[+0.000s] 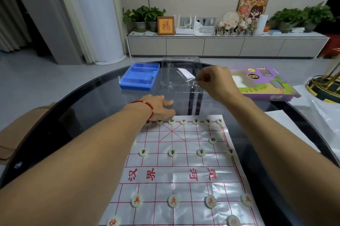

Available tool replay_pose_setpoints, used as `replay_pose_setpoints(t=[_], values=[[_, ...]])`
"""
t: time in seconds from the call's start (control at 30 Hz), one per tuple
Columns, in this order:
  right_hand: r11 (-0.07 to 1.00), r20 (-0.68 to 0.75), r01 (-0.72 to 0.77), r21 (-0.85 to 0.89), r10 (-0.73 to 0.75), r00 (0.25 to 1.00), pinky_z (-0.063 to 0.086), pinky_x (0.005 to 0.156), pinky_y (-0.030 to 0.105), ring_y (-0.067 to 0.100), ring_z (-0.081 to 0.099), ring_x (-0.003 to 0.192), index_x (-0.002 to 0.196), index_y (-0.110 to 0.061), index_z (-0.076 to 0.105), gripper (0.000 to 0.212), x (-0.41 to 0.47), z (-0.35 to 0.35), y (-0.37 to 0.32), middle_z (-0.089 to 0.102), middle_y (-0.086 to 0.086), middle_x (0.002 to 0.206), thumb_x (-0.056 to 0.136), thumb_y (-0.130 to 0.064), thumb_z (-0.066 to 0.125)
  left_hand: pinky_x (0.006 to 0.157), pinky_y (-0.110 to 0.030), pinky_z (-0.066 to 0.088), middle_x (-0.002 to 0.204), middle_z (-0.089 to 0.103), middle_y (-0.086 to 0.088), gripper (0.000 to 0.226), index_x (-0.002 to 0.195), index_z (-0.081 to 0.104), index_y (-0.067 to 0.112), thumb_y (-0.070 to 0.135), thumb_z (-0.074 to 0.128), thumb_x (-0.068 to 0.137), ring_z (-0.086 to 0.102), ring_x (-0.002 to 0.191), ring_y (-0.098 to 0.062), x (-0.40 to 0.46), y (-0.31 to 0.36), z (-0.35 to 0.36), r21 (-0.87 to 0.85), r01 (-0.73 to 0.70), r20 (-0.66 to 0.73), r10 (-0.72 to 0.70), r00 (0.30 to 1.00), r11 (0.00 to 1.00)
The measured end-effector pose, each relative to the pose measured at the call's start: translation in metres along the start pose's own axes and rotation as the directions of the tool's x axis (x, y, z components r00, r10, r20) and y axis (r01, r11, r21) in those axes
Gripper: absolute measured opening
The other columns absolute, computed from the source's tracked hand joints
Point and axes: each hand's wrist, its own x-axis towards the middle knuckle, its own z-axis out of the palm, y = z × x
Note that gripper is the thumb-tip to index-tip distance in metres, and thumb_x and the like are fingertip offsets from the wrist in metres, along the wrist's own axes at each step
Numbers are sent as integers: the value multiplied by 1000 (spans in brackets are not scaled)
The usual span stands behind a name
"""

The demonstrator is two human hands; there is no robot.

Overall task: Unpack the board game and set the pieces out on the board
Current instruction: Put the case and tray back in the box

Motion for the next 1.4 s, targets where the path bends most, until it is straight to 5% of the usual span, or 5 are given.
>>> replay_pose_setpoints(t=[0.37, 0.73, 0.93, 1.2, 1.4], values=[[990, 74, -134, 54, 129, 989, 57, 89, 41, 30, 67, 106, 112, -19, 77, 27, 52, 69, -23, 75, 9, 111, 91, -9, 65, 120, -50, 25, 167, 15, 4, 63, 153, 26, 49, 65, 39, 93, 20, 149, -36, 3, -2, 0, 32, -30, -6, 30, 1000, 999], [977, 109, 92, -193, -72, 991, 54, 89, 46, 30, 57, 114, 118, -15, 72, 26, 17, 68, -2, 66, 10, 123, 93, -19, 69, 116, -43, 27, 163, 28, 5, 56, 148, 40, 45, 56, 48, 94, 28, 146, -31, -4, 2, -10, -101, -6, -1, 6, 1000, 995], [981, 137, 89, -174, -66, 988, 55, 87, 48, 29, 58, 110, 112, -18, 73, 22, 6, 60, -5, 66, 8, 121, 92, -24, 70, 80, -33, 51, 111, 69, -5, 21, 103, 71, 14, 26, 62, 88, 61, 101, -24, 18, -28, -32, -243, 119, -427, -217, 878, 963], [990, 107, 59, -128, -46, 993, 54, 88, 44, 28, 53, 114, 116, -16, 73, 23, -14, 53, -8, 63, 9, 121, 96, -24, 63, 115, -68, 7, 163, -4, -26, 111, 160, -3, 19, 81, 47, 82, -3, 149, -50, 62, -58, -38, -162, 491, -215, -516, 829, 856], [994, 54, -1, -106, 7, 999, 54, 81, 42, 32, 55, 104, 101, -12, 77, 22, -16, 52, -6, 62, 12, 106, 95, -24, 59, 106, -45, 37, 155, 27, -23, 128, 159, 7, 15, 86, 57, 65, 37, 134, -42, 83, -69, -35, -285, 486, -194, -546, 815, 826]])
